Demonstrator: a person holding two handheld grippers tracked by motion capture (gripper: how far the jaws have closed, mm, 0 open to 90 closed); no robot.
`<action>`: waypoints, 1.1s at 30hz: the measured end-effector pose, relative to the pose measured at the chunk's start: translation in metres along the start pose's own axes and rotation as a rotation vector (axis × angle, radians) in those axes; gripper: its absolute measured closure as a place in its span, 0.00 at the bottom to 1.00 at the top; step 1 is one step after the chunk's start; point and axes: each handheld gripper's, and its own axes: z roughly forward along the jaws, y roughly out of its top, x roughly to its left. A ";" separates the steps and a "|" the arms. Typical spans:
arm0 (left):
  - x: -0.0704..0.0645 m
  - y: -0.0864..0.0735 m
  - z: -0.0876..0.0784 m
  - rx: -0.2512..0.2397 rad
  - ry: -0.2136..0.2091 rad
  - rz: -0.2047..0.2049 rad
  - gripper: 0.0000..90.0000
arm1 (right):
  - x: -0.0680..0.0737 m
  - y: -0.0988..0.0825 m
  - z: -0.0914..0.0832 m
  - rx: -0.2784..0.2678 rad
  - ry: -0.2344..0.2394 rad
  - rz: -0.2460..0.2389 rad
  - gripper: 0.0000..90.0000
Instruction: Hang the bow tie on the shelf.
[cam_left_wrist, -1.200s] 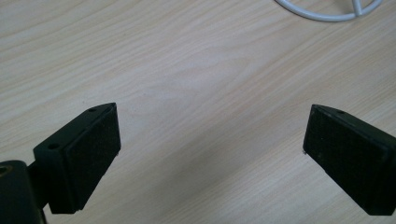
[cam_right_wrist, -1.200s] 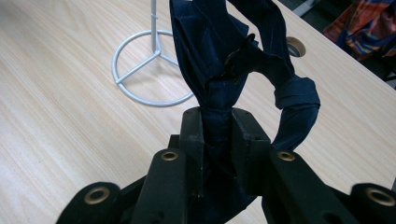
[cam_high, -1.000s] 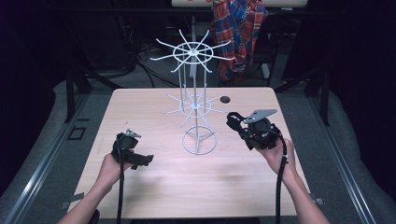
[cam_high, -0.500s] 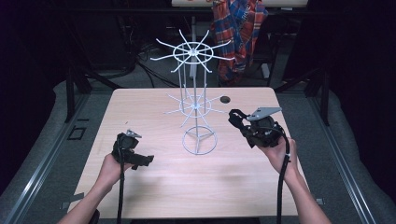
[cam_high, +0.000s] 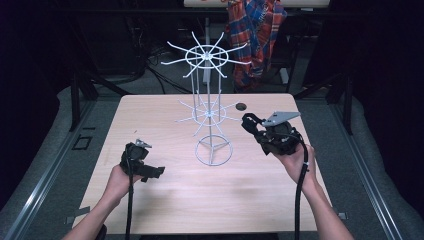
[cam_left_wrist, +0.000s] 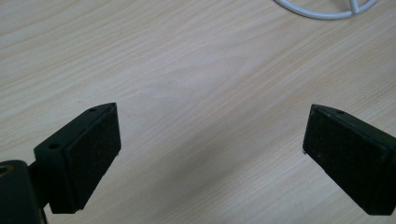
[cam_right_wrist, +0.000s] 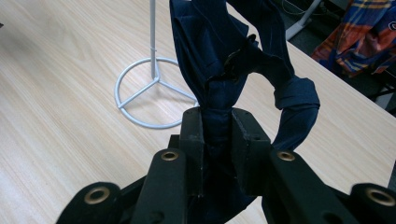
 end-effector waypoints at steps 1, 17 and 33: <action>0.000 0.000 0.000 0.000 0.000 0.000 0.05 | 0.001 0.000 0.001 -0.002 0.002 0.001 0.84; 0.000 0.000 0.000 -0.001 -0.004 0.005 0.05 | 0.006 0.005 0.011 0.010 0.014 -0.013 0.84; 0.000 0.000 0.000 -0.002 -0.004 0.006 0.05 | 0.016 0.015 0.035 0.055 0.044 -0.058 0.84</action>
